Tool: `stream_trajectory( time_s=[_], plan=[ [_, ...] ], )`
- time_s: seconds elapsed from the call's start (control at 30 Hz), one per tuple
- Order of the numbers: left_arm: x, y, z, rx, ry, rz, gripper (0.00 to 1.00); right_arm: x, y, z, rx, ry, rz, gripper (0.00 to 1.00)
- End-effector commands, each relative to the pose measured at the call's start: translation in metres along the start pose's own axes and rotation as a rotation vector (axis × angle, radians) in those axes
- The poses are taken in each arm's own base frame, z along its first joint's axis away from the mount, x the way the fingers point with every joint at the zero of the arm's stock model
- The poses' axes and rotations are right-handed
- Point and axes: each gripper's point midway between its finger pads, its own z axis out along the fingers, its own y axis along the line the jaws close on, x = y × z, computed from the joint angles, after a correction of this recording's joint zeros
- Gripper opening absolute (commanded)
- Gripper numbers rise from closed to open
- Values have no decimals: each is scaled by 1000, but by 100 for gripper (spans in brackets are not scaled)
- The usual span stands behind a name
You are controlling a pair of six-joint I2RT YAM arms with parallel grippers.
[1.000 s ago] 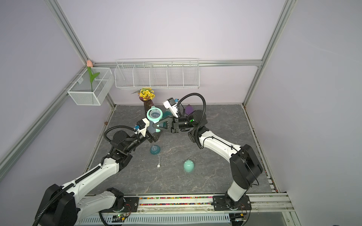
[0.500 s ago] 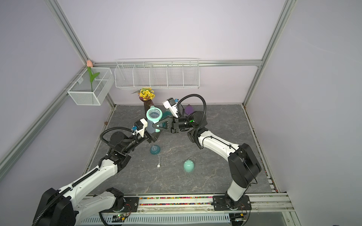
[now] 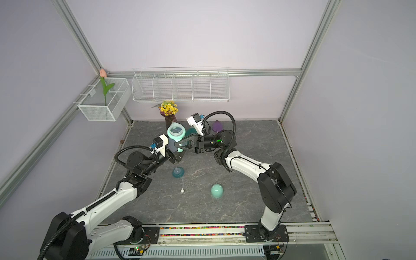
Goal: Assemble the baby bottles
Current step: Put on the handle of the baby bottle.
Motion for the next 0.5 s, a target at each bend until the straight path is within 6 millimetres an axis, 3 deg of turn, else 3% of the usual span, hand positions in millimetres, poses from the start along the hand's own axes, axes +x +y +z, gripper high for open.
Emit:
stream_trajectory(
  time_s=[0.0, 0.17, 0.37, 0.47],
  plan=[
    [-47, 5, -6, -36, -134, 31, 0, 7, -13, -3, 17, 5, 52, 17],
    [-37, 9, -6, -61, -83, 43, 0, 6, -9, -6, 34, 11, 52, 40],
    [-25, 16, -10, -110, -36, 39, 0, 10, -2, -11, 132, 60, -6, 52],
    [-13, 25, -16, -174, 21, 42, 0, 20, -6, -21, 309, 124, -78, 58]
  ],
)
